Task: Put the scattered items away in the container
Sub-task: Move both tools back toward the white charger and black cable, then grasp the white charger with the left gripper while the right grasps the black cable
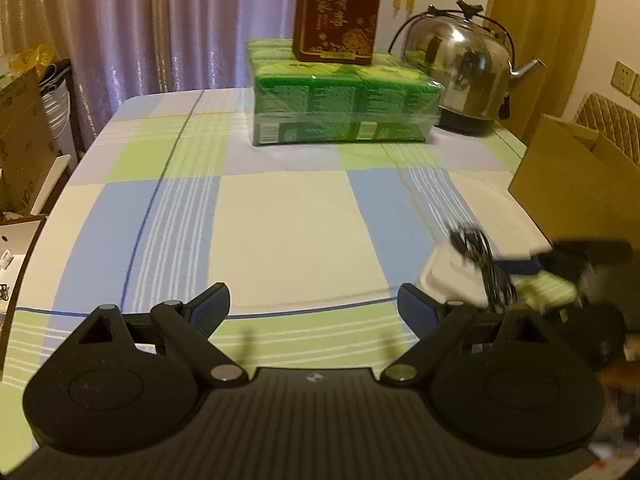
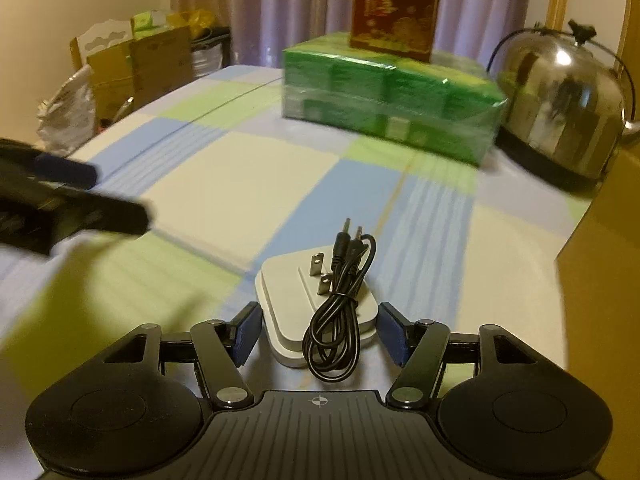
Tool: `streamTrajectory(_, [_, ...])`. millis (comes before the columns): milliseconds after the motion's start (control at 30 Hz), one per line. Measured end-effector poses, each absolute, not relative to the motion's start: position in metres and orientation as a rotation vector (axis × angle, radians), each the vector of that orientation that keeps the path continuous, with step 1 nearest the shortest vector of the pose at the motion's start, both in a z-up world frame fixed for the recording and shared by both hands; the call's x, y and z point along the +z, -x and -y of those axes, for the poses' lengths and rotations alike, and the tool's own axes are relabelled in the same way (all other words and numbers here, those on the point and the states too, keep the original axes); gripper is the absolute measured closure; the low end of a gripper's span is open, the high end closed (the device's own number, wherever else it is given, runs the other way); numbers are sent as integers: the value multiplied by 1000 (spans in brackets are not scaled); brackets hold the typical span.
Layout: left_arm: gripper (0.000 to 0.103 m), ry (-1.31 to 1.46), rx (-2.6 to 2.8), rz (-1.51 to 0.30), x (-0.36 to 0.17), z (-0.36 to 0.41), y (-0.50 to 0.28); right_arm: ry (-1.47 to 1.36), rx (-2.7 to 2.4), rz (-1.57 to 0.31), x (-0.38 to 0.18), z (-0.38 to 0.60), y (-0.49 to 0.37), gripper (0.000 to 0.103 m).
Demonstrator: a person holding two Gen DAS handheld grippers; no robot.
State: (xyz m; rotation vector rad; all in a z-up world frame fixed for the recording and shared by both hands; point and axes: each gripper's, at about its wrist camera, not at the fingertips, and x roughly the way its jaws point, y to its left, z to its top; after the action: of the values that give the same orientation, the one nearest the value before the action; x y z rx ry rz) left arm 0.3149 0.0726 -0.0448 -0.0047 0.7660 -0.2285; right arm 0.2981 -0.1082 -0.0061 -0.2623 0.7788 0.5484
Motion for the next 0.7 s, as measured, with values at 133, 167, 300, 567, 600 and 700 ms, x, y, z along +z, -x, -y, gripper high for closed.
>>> streamTrajectory(133, [15, 18, -216, -767, -43, -84, -313, 261, 632, -791, -4, 89, -267, 43])
streamTrajectory(167, [15, 20, -215, -769, -43, -87, -312, 268, 647, -787, -3, 86, -262, 43])
streamTrajectory(300, [15, 13, -216, -782, -45, -94, -306, 254, 635, -771, 0, 92, -245, 35])
streamTrajectory(567, [15, -24, -266, -793, -47, -91, -300, 195, 610, -765, 7, 107, -244, 49])
streamTrajectory(600, [15, -31, -271, -795, -47, -90, -300, 190, 614, -768, 8, 107, -245, 54])
streamTrajectory(700, [15, -48, -278, -805, -49, -87, -300, 183, 628, -775, 11, 104, -245, 83])
